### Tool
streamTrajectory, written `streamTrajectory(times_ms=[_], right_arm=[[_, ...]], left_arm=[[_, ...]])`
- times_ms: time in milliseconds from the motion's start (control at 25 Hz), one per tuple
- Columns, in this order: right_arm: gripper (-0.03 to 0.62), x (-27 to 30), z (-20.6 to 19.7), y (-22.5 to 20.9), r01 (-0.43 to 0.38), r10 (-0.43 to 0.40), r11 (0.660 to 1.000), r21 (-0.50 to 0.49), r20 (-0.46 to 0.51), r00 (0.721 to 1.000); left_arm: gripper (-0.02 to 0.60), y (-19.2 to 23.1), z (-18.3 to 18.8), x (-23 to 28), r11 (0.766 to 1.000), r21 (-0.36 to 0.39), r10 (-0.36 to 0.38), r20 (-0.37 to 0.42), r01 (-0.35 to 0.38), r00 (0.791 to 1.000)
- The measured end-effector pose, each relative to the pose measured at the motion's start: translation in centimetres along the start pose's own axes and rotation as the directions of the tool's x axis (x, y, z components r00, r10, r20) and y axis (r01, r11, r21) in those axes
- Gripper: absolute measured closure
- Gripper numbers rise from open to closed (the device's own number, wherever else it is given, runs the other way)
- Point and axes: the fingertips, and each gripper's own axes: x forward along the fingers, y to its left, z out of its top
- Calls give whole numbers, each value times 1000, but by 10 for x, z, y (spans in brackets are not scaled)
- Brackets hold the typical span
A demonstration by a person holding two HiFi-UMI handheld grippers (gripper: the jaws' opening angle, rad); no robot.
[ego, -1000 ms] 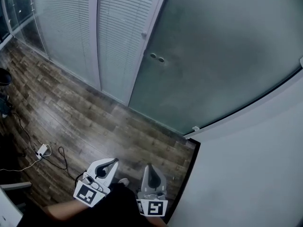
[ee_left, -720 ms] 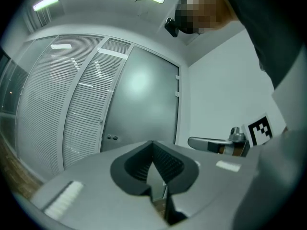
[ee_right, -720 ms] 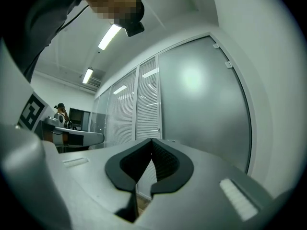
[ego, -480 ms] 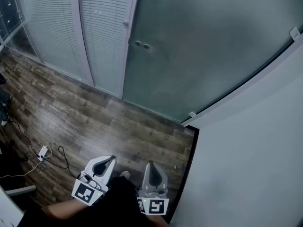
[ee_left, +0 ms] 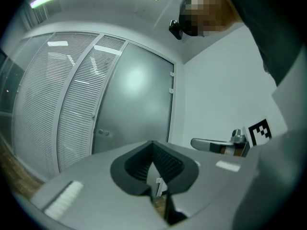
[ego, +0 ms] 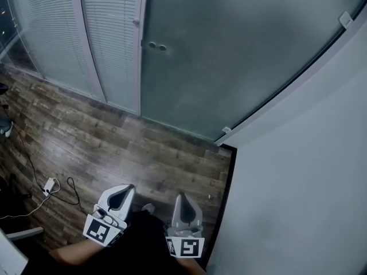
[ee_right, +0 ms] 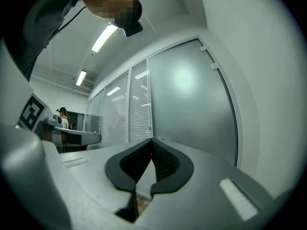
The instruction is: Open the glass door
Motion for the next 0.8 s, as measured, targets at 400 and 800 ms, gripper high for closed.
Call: streamTrajectory(times_ms=[400, 800], right_arm=[[592, 11, -9, -15, 18, -18, 1000, -4, -28, 999], [592, 75, -12, -34, 20, -20, 1000, -3, -65, 998]], left_arm=[[581, -6, 2, 28, 998, 21, -57, 14, 57, 998], [581, 29, 3, 88, 996, -2, -86, -6, 86, 996]])
